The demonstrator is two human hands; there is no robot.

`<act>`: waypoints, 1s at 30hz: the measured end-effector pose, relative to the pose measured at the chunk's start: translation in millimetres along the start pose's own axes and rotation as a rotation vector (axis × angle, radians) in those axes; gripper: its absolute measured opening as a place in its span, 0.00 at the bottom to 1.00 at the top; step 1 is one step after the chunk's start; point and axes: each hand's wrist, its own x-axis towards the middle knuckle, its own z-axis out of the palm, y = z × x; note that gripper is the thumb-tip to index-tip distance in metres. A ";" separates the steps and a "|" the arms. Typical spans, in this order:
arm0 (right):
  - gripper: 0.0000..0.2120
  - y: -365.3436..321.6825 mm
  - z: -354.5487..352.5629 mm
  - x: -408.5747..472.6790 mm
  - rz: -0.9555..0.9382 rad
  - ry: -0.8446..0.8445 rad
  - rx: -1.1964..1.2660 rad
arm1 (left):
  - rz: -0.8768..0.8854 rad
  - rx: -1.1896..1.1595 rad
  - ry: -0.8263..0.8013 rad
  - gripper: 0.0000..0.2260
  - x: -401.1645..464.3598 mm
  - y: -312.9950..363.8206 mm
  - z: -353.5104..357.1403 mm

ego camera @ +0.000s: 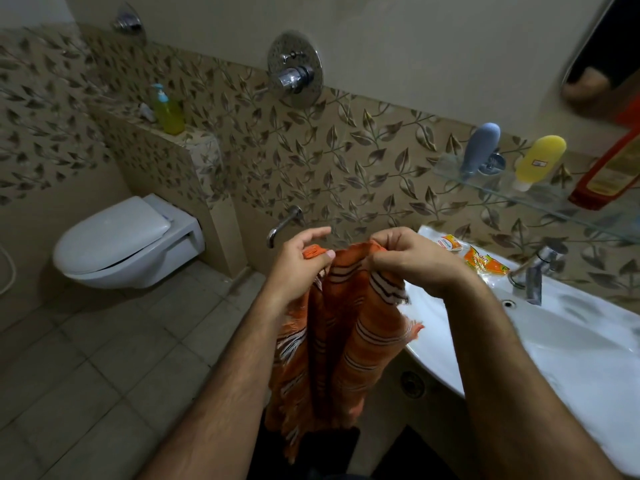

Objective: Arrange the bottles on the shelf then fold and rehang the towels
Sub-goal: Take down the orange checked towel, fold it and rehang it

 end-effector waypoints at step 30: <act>0.14 29.7 -49.9 -43.0 -0.238 -0.091 0.124 | -0.061 -0.100 0.277 0.04 -17.0 17.3 79.1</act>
